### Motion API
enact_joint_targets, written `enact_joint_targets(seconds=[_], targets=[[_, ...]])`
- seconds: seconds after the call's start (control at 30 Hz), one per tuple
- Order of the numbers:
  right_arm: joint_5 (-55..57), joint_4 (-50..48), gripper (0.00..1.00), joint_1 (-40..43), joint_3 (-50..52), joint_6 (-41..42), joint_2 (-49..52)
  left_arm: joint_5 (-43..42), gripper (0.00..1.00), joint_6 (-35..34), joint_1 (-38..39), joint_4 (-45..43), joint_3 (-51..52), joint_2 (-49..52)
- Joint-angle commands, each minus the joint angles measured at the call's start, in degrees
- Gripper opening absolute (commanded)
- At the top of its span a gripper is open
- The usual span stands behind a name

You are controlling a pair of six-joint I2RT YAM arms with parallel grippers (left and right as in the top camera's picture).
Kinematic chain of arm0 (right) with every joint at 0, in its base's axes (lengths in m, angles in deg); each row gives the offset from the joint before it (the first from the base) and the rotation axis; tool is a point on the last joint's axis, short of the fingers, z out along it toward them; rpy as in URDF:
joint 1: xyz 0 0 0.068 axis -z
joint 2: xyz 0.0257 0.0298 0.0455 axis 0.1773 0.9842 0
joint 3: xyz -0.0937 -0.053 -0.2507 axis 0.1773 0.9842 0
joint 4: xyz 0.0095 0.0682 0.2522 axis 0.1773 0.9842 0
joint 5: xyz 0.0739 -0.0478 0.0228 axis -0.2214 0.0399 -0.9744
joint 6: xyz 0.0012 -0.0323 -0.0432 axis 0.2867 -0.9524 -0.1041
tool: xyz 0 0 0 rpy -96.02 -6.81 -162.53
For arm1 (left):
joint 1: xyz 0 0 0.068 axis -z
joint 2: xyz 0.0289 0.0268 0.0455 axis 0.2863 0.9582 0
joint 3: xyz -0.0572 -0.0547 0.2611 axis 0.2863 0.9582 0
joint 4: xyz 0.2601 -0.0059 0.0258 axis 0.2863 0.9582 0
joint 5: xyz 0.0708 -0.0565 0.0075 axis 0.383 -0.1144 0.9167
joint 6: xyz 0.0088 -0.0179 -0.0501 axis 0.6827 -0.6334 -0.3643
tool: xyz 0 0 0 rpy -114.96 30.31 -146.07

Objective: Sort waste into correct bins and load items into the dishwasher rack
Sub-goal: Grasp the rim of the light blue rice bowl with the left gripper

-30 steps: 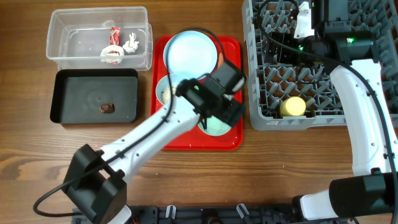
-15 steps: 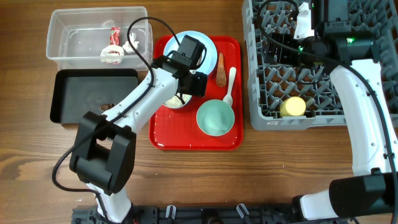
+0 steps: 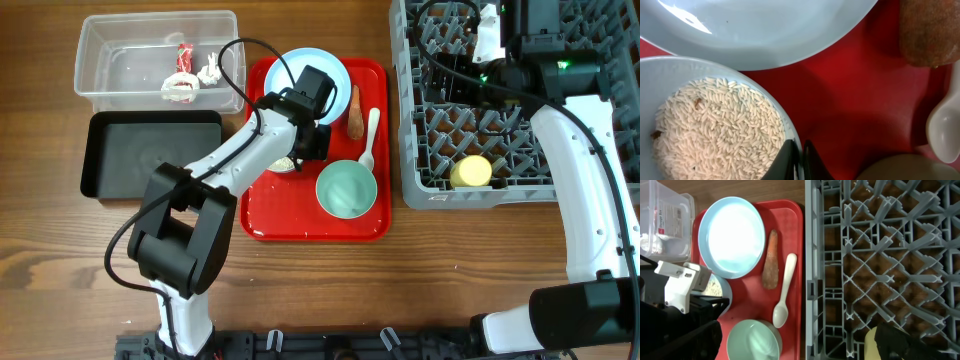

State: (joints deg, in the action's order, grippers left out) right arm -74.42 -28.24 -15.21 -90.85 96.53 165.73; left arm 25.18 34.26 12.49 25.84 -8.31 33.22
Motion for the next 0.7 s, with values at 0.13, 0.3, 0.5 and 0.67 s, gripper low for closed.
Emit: enact_joint_targets(seconds=[0.13, 0.3, 0.5, 0.67], targets=[[-0.94, 0.74, 1.00, 0.04, 0.09, -0.79, 0.92, -3.13, 0.04, 0.26, 0.22, 4.59, -1.22, -3.54], [-0.94, 0.74, 1.00, 0.04, 0.09, -0.81, 0.92, -3.45, 0.04, 0.26, 0.22, 11.69, -4.35, -11.43], [-0.94, 0.76, 1.00, 0.04, 0.09, -0.79, 0.92, -8.87, 0.04, 0.31, -6.99, 14.14, -4.37, -22.23], [-0.94, 0.74, 1.00, 0.04, 0.09, -0.79, 0.92, -20.79, 0.04, 4.13, -22.51, 17.40, -4.35, -22.69]])
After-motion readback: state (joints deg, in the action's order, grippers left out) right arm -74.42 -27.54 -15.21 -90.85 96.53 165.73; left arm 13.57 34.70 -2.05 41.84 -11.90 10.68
